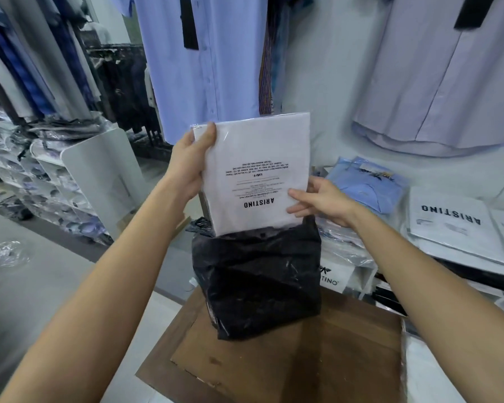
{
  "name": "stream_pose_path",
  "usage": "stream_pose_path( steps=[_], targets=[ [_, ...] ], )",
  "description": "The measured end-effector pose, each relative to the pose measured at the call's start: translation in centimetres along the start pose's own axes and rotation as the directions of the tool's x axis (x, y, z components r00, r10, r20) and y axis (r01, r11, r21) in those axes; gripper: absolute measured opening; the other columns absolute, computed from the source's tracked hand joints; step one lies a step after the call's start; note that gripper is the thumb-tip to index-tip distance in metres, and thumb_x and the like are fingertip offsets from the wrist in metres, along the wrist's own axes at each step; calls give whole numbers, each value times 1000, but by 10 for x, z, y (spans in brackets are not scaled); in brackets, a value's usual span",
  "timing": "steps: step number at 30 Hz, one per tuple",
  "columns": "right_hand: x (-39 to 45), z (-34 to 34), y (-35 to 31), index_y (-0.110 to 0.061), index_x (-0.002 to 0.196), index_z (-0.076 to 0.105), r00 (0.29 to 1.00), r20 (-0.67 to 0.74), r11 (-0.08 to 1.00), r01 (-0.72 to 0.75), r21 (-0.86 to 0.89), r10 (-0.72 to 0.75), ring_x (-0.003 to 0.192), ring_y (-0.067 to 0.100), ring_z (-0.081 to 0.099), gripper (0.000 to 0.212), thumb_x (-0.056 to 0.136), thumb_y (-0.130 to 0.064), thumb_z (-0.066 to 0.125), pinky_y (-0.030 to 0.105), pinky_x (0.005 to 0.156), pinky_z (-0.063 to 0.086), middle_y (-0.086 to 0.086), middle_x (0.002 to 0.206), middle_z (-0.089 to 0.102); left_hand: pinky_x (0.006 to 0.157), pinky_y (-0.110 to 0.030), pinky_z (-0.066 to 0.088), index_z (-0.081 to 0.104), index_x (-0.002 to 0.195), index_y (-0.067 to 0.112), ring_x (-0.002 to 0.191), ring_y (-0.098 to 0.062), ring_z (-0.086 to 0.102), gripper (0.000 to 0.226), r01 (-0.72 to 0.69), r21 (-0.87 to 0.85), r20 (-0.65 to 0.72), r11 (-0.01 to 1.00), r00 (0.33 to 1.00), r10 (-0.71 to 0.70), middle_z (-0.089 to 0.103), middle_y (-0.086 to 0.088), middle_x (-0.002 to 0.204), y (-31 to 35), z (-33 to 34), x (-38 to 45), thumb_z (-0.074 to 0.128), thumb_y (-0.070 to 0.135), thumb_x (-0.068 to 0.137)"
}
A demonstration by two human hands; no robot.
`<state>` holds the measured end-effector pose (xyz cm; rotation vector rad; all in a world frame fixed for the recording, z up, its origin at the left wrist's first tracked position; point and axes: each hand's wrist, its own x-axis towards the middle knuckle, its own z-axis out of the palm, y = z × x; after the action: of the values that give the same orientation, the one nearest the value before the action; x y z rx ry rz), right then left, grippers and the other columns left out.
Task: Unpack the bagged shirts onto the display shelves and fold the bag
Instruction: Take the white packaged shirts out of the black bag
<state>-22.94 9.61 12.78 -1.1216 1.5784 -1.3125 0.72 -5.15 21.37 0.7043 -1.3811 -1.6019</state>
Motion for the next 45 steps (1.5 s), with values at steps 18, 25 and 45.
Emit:
stream_pose_path(
  steps=[18,25,45],
  targets=[
    [-53,-66,-49,-27,92,58,900,-362,969,206,-139,-244,78,14,62,49,70,13,77,27,63,51,-1,103,64,80,-42,59,59,132,15,88,-27,71,56,464,-65,307,883,852,-425,70,-13,116,-65,14,-16,53,57,97],
    [-67,-70,-43,-48,109,62,848,-444,956,231,-179,-288,104,25,71,62,67,-7,81,49,83,62,4,134,57,101,-57,53,59,132,14,118,-35,67,37,226,199,357,954,890,-285,72,-11,126,-76,63,-28,61,1,98],
    [-150,-132,56,-23,133,48,752,-659,980,-105,-168,-33,112,10,49,56,84,-8,71,7,73,40,-2,133,47,73,-38,59,62,124,12,97,-30,73,30,275,356,425,893,803,-417,75,-11,110,-165,183,-82,54,5,97]
  ],
)
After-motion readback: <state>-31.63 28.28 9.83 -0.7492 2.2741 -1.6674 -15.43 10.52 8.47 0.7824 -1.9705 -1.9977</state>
